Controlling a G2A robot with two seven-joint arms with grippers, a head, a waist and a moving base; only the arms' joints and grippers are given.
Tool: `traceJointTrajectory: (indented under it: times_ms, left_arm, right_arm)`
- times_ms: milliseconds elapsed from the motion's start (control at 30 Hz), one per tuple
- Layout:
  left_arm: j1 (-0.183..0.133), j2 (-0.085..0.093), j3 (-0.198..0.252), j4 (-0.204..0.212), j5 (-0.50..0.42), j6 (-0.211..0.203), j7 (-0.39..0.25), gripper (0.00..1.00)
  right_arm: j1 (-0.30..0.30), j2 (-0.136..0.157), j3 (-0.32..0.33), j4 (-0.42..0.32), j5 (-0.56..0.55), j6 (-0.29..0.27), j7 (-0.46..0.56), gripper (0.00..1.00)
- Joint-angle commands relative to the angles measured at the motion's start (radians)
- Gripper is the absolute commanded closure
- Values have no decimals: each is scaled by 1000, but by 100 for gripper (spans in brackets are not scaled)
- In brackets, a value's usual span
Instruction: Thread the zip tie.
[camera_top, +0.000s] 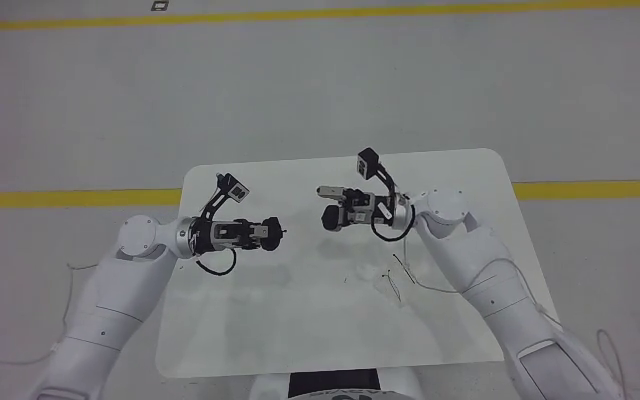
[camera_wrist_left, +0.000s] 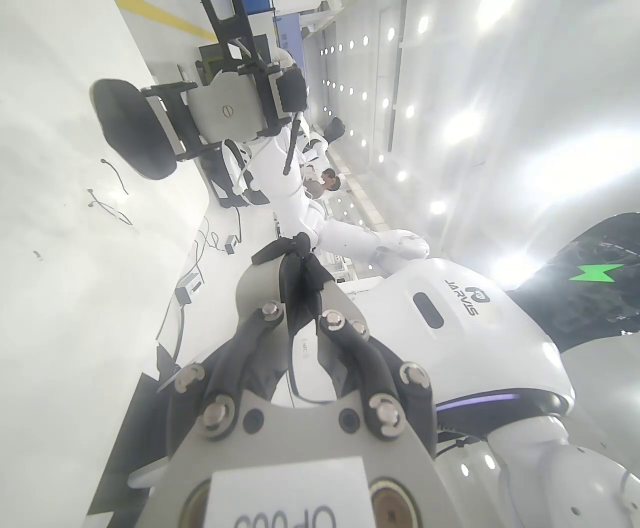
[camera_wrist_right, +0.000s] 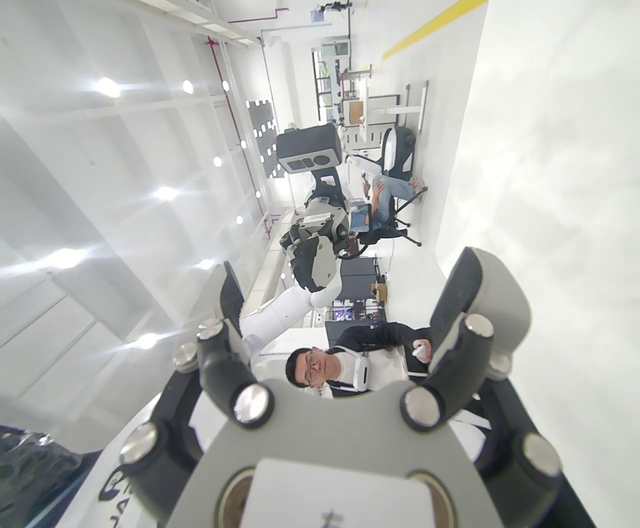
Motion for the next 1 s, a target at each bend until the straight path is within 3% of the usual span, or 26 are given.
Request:
traceJointTrajectory:
  times_ms: [0, 133, 300, 400, 967]
  left_arm:
    - [0, 0, 0, 0, 0, 0, 0, 100]
    - [0, 0, 0, 0, 0, 0, 0, 100]
    - [0, 0, 0, 0, 0, 0, 0, 100]
    - [0, 0, 0, 0, 0, 0, 0, 100]
    - [0, 0, 0, 0, 0, 0, 0, 100]
  right_arm:
    - [-12, 14, 26, -42, -59, 31, 3, 0]
    - [-39, 42, 64, -171, -210, 133, 22, 0]
    - [-71, 79, 79, -356, -481, 330, 72, 0]
    - [-67, 90, 62, -373, -664, 330, 95, 0]
    - [-67, 90, 62, -373, -664, 330, 95, 0]
